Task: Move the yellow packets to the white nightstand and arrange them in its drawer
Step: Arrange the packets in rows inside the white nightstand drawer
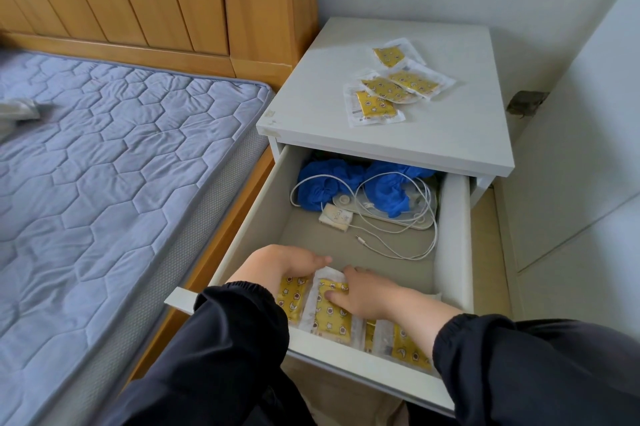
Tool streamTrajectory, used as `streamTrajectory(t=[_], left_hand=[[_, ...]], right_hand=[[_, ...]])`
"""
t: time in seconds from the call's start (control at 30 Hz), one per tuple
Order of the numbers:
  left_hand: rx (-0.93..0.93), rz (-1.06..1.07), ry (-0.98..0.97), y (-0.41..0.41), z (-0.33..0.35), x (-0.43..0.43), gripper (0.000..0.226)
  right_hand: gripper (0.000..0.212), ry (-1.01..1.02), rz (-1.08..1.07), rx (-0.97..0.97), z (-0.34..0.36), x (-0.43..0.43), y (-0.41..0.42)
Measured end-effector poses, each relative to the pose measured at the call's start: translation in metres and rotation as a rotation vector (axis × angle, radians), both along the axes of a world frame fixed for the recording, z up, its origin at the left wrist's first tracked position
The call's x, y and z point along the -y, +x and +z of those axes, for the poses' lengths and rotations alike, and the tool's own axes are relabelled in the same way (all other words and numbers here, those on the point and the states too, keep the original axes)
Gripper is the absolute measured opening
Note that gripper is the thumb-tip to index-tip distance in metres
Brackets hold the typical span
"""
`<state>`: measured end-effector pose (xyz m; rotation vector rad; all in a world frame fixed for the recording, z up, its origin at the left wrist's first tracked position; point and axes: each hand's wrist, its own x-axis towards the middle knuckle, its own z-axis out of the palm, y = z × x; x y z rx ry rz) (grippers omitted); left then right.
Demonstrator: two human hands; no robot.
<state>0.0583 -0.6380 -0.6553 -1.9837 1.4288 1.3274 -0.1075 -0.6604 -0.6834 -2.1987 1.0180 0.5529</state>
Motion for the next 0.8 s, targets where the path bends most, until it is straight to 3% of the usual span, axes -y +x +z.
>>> streamTrajectory(t=[0.23,0.4,0.63,0.8], left_hand=[[0.07,-0.118,-0.05,-0.003,0.004,-0.001,0.05],[0.039,-0.033,-0.168,0.003,0.0,-0.001,0.045],[-0.001,0.049,-0.383,-0.001,0.004,0.0,0.04],[-0.023,0.092,-0.599,-0.014,0.023,0.005,0.035]], right_hand=[[0.071,0.007,-0.03,0.004,-0.003,0.0,0.0],[0.063,0.013,-0.206,0.023,-0.002,0.009,0.0],[0.055,-0.084,-0.276,0.033,0.0,0.017,-0.008],[0.047,-0.192,-0.3,0.169,0.026,0.03,-0.016]])
